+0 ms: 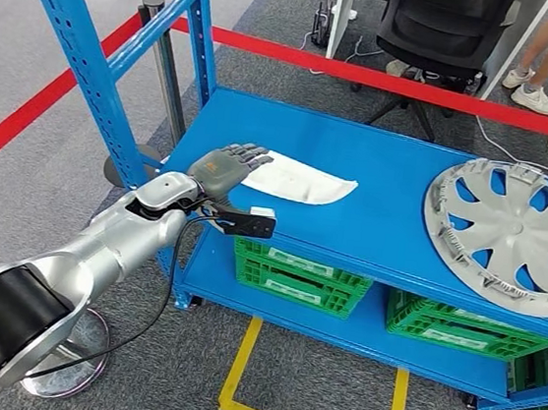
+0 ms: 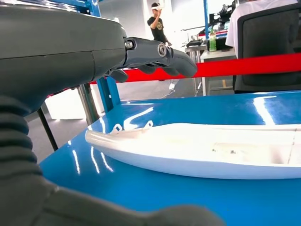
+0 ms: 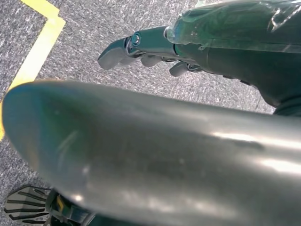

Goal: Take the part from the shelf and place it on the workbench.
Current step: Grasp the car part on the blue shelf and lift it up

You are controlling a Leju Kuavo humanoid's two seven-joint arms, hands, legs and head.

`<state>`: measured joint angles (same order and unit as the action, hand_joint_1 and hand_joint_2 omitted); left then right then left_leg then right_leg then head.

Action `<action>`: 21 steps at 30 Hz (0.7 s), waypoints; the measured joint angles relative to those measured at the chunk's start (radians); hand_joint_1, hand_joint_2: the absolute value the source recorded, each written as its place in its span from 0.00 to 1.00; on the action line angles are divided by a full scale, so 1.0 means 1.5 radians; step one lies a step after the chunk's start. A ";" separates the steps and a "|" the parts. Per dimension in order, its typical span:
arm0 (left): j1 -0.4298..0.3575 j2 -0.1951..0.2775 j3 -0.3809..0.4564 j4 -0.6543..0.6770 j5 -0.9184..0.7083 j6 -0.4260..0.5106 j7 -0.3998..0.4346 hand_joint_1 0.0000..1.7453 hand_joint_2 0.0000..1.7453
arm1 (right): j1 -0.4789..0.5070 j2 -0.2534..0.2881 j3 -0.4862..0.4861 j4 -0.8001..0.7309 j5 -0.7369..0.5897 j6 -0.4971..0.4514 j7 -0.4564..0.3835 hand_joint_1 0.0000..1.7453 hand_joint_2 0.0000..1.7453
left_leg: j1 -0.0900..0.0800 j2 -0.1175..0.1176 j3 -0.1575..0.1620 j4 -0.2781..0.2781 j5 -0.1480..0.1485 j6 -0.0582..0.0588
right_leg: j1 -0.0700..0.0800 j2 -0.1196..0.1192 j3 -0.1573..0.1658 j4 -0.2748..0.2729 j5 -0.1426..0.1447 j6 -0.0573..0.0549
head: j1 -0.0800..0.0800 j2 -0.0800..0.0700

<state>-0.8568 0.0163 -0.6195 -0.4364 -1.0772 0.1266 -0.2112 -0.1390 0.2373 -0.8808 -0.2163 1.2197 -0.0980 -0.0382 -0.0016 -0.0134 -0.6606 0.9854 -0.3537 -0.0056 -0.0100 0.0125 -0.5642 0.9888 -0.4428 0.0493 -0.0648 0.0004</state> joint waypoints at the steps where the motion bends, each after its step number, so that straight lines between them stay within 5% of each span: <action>1: 0.000 0.000 -0.001 0.001 0.000 -0.003 0.001 0.00 1.00 | 0.000 0.000 0.000 0.000 0.000 0.000 0.000 0.00 0.00 | 0.000 0.000 0.000 0.000 0.000 0.000 | 0.000 0.000 0.000 0.000 0.000 0.000 | 0.000 0.000; 21: 0.012 0.016 -0.001 0.047 0.021 -0.045 0.046 0.00 1.00 | 0.000 0.000 0.005 0.000 -0.001 0.000 0.007 0.00 0.00 | 0.001 0.000 0.001 0.000 0.001 -0.001 | 0.001 0.000 0.000 0.002 0.000 0.000 | 0.000 0.000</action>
<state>-0.8390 0.0403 -0.6212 -0.3652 -1.0452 0.0585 -0.1424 -0.1393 0.2373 -0.8728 -0.2163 1.2189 -0.0977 -0.0283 0.0002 -0.0132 -0.6589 0.9849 -0.3518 -0.0077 -0.0080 0.0124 -0.5638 0.9920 -0.4432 0.0485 -0.0650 0.0004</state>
